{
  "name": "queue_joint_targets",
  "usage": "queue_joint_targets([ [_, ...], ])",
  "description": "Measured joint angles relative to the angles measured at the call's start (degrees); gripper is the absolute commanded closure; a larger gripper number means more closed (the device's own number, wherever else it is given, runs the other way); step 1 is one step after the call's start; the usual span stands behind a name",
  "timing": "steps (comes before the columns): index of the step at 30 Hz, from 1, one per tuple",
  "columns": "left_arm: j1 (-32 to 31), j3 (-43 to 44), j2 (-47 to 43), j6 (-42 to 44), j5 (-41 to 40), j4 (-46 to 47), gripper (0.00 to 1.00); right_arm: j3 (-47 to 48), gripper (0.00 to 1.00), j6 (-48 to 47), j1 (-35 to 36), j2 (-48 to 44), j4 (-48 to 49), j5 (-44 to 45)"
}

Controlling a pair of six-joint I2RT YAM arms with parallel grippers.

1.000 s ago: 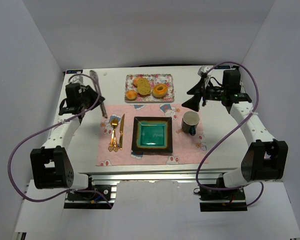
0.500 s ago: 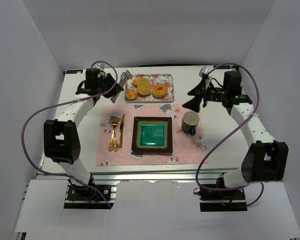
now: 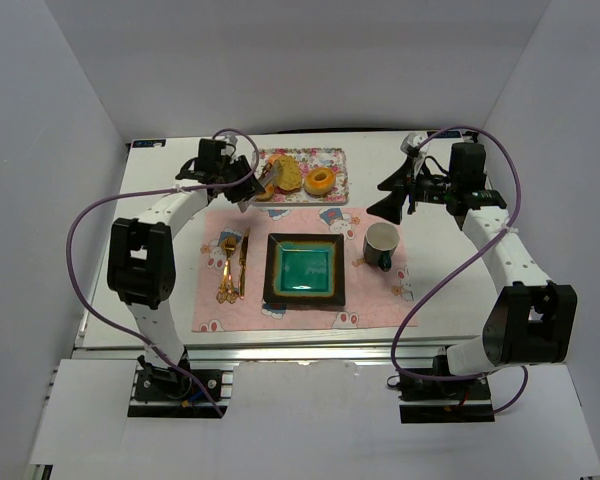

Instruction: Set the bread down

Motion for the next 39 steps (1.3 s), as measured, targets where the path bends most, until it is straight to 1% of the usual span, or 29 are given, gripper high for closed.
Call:
queue_joint_targets([
  [5, -0.44, 0.68, 0.85, 1.11, -0.04, -1.64, 0.53, 0.0, 0.11, 0.09, 0.0, 0.0, 0.02, -0.26],
  [8, -0.63, 1.01, 0.85, 1.55, -0.04, -2.08, 0.56, 0.0, 0.11, 0.09, 0.0, 0.0, 0.04, -0.42],
  [12, -0.7, 1.01, 0.85, 1.79, 0.28, -2.1, 0.72, 0.0, 0.11, 0.09, 0.0, 0.0, 0.15, -0.42],
  [13, -0.7, 1.01, 0.85, 1.92, 0.59, -2.05, 0.79, 0.0, 0.11, 0.09, 0.0, 0.0, 0.17, -0.44],
  [15, -0.7, 1.01, 0.85, 1.84, 1.01, -2.01, 0.84, 0.0, 0.11, 0.09, 0.0, 0.0, 0.22, -0.44],
  [16, -0.7, 1.01, 0.83, 1.75, 1.11, -1.99, 0.89, 0.0, 0.11, 0.09, 0.0, 0.0, 0.24, -0.46],
  [18, -0.7, 1.01, 0.68, 1.46, 1.27, -1.79, 0.94, 0.0, 0.11, 0.09, 0.0, 0.0, 0.26, -0.55],
  [19, -0.7, 1.01, 0.52, 1.33, 1.31, -1.7, 0.99, 0.0, 0.11, 0.09, -0.02, 0.0, 0.26, -0.61],
  [22, -0.7, 0.52, -1.38, 0.74, 1.36, -1.62, 1.0, 0.0, 0.11, 0.07, -0.11, 0.0, 0.2, -0.7],
  [25, -0.7, -1.42, -6.21, -0.22, 1.36, -1.4, 1.0, 0.0, 0.11, 0.0, -0.33, -0.02, 0.09, -0.79],
  [28, -0.7, -6.36, -14.6, -1.88, 1.81, -0.48, 1.0, 0.0, 0.1, -0.13, -0.42, -0.11, -0.07, -0.79],
  [34, -0.87, -19.17, -31.85, -7.15, 4.83, -0.11, 1.0, 0.0, 0.11, -0.26, -0.42, -0.17, -0.13, -0.81],
  [39, -2.58, -25.46, -38.86, -10.43, 7.37, -6.23, 1.0, 0.0, 0.11, -0.39, -0.42, -0.15, -0.28, -1.05],
])
